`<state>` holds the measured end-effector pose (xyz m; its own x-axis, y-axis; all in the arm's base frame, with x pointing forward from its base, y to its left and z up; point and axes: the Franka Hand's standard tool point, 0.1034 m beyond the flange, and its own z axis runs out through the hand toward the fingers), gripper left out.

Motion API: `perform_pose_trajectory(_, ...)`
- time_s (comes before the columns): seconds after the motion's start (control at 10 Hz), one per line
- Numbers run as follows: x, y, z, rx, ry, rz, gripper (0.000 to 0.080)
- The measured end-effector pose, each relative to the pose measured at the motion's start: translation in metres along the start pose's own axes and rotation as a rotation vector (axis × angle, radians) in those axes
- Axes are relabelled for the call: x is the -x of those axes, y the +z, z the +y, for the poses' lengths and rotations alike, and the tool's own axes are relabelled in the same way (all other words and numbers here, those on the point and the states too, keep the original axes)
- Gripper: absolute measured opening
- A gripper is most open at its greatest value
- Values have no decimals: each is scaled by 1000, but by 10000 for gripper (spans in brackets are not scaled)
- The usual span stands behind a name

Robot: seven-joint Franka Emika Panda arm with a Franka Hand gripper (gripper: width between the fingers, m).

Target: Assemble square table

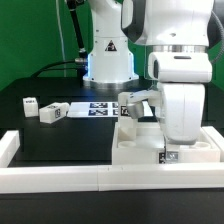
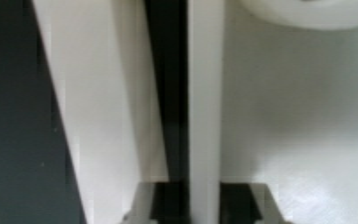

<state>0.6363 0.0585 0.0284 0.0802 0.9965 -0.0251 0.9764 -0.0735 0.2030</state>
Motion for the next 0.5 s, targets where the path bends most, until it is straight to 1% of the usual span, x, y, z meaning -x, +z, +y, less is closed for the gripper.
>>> perform_pose_trajectory(0.1,-1,0,0,23,-11,5,67)
perform_pose_trajectory(0.2,0,0,0,15,-8,1,70)
perform_pose_trajectory(0.4,0,0,0,14,-7,1,70)
perform_pose_trajectory(0.5,-3,-1,1,16,-8,2,70)
